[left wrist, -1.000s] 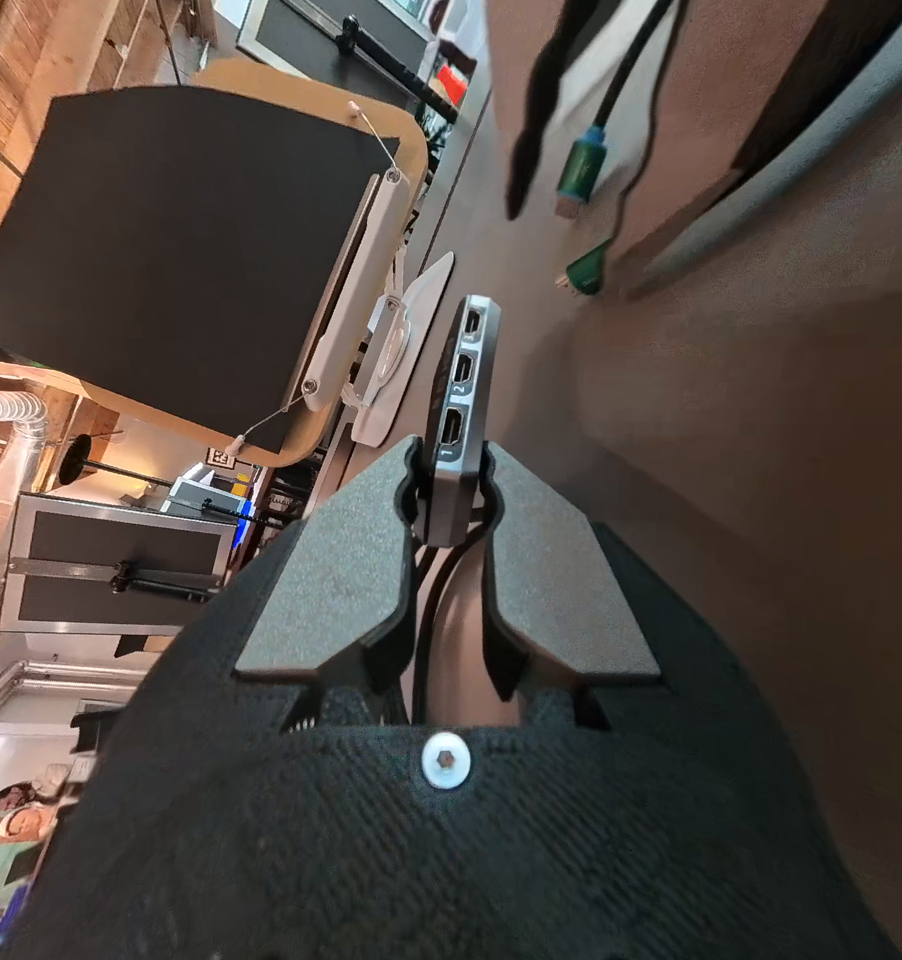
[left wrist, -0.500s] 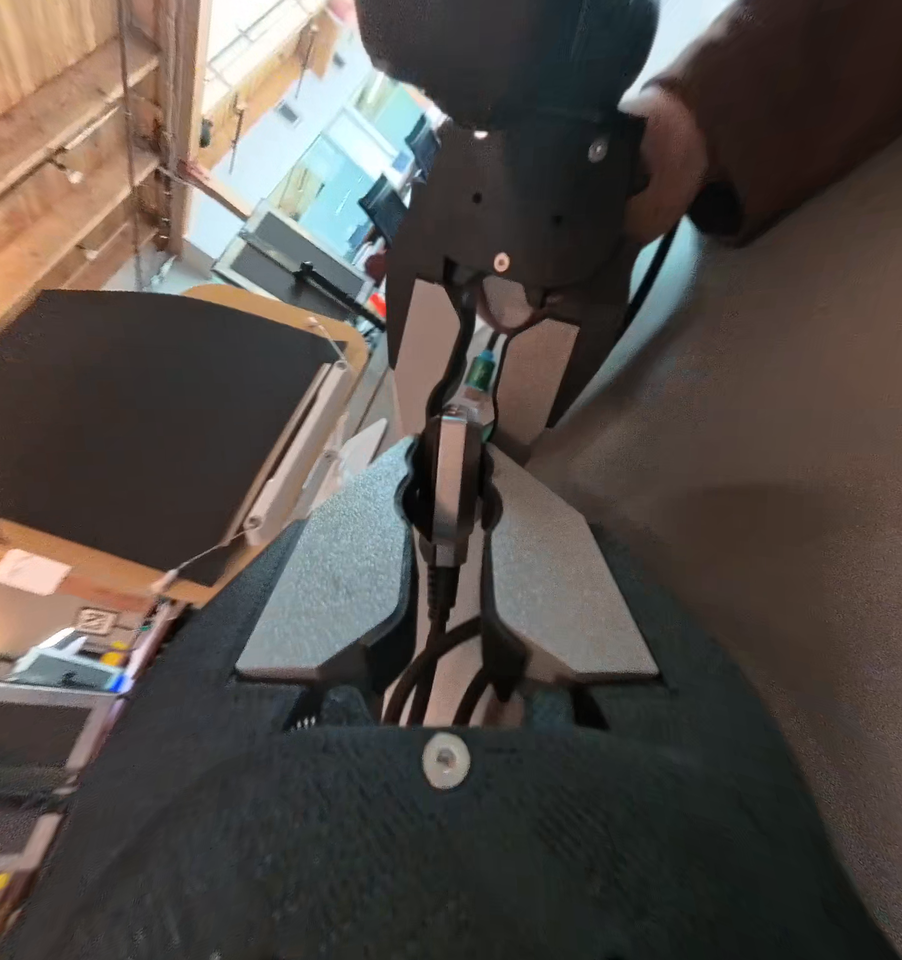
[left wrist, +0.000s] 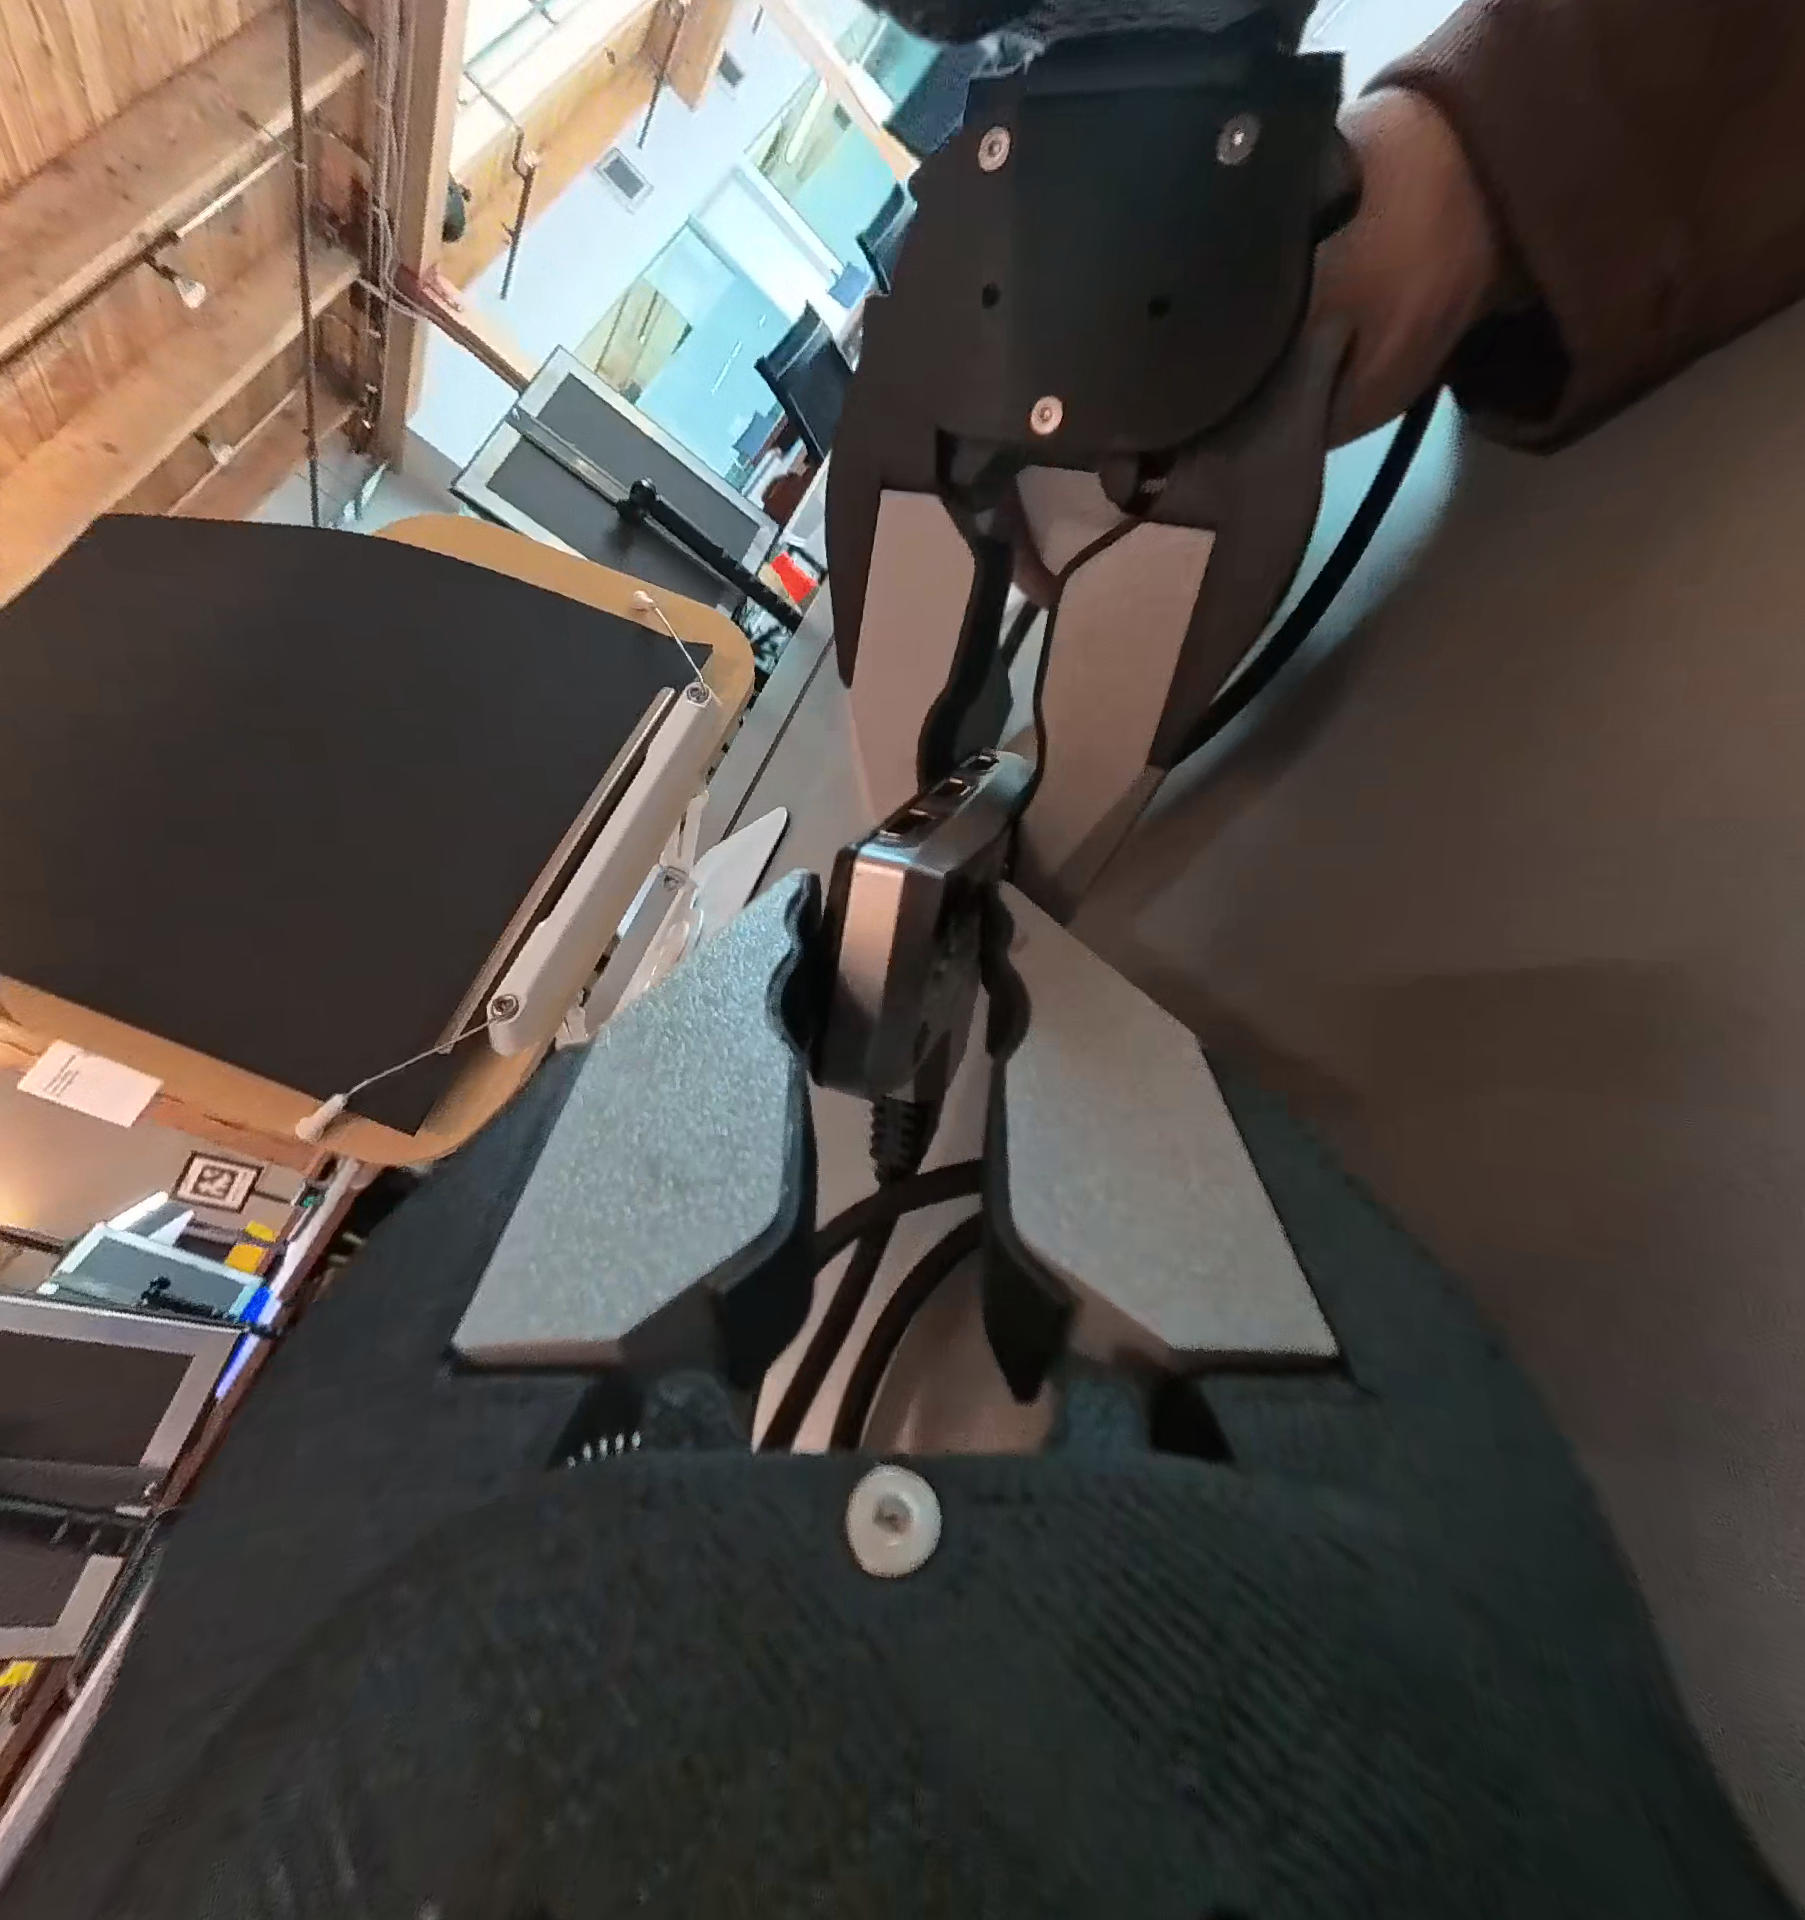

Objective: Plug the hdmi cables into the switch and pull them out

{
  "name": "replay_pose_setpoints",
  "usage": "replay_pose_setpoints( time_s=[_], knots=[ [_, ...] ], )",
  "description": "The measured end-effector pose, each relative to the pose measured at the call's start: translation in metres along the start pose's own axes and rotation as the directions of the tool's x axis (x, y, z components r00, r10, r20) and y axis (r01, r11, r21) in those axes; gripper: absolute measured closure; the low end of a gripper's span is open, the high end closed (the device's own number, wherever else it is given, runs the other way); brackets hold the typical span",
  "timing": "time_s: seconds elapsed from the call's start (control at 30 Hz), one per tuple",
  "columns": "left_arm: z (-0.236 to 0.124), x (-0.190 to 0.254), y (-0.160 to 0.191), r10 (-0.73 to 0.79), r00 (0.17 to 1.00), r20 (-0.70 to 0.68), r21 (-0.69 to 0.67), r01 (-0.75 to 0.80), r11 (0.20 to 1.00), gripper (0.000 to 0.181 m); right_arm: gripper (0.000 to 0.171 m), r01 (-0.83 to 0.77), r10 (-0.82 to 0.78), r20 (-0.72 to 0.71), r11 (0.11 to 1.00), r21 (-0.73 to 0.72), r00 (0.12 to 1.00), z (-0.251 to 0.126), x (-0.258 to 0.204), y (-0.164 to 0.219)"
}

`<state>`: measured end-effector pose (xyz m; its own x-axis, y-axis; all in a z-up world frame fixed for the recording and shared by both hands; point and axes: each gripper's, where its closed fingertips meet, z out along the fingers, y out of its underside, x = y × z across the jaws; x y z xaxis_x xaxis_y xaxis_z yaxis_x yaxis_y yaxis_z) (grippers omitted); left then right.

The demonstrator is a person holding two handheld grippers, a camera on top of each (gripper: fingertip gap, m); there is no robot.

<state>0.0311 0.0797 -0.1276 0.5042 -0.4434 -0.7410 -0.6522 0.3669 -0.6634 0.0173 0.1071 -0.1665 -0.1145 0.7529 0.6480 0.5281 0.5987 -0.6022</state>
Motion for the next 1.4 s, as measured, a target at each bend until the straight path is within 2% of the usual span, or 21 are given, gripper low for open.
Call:
replay_pose_setpoints(
  time_s=[0.27, 0.37, 0.53, 0.67, 0.77, 0.93, 1.1, 1.2, 1.27, 1.33, 1.4],
  knots=[
    [-0.012, 0.001, -0.007, -0.101, 0.991, -0.092, 0.071, 0.108, 0.992, 0.154, 0.154, 0.123, -0.124, 0.006, 0.988, 0.091, 0.992, -0.009, -0.006, -0.013],
    [-0.013, 0.004, -0.005, -0.106, 0.986, -0.127, 0.032, 0.111, 0.993, 0.158, 0.154, 0.178, -0.178, -0.004, 0.977, 0.115, 0.984, -0.011, -0.005, -0.014],
    [-0.016, 0.013, -0.007, -0.157, 0.959, -0.234, -0.054, 0.149, 0.987, 0.157, 0.154, 0.171, -0.175, 0.024, 0.977, 0.124, 0.984, -0.013, -0.007, -0.015],
    [-0.013, 0.023, -0.019, -0.098, 0.963, -0.25, -0.036, 0.092, 0.995, 0.16, 0.155, 0.105, -0.134, 0.155, 0.978, 0.18, 0.979, -0.017, -0.026, -0.024],
    [-0.003, 0.028, -0.022, -0.027, 0.977, -0.21, 0.0, 0.028, 1.0, 0.163, 0.153, 0.052, -0.084, 0.21, 0.986, 0.156, 0.974, -0.014, -0.03, -0.021],
    [0.004, 0.014, -0.018, 0.05, 0.994, -0.092, -0.024, -0.053, 0.998, 0.161, 0.146, -0.089, 0.07, 0.16, 0.99, 0.11, 0.985, -0.013, -0.01, -0.016],
    [0.005, -0.005, -0.008, 0.163, 0.985, 0.054, -0.09, -0.158, 0.983, 0.162, 0.142, -0.271, 0.26, 0.117, 0.958, 0.093, 0.958, -0.021, 0.015, -0.01],
    [0.006, -0.014, -0.004, 0.171, 0.979, 0.114, -0.11, -0.159, 0.981, 0.162, 0.132, -0.434, 0.425, 0.103, 0.894, 0.107, 0.9, -0.028, 0.036, -0.004],
    [0.007, -0.016, 0.001, 0.201, 0.97, 0.134, -0.14, -0.183, 0.973, 0.162, 0.121, -0.565, 0.557, 0.095, 0.817, 0.115, 0.825, -0.032, 0.05, 0.006],
    [0.008, -0.016, 0.006, 0.221, 0.965, 0.138, -0.17, -0.197, 0.966, 0.162, 0.12, -0.718, 0.707, 0.129, 0.685, 0.122, 0.696, -0.037, 0.06, 0.017],
    [0.009, -0.018, 0.01, 0.225, 0.963, 0.152, -0.194, -0.194, 0.962, 0.162, 0.117, -0.864, 0.835, 0.226, 0.496, 0.087, 0.502, -0.045, 0.057, 0.023]
  ],
)
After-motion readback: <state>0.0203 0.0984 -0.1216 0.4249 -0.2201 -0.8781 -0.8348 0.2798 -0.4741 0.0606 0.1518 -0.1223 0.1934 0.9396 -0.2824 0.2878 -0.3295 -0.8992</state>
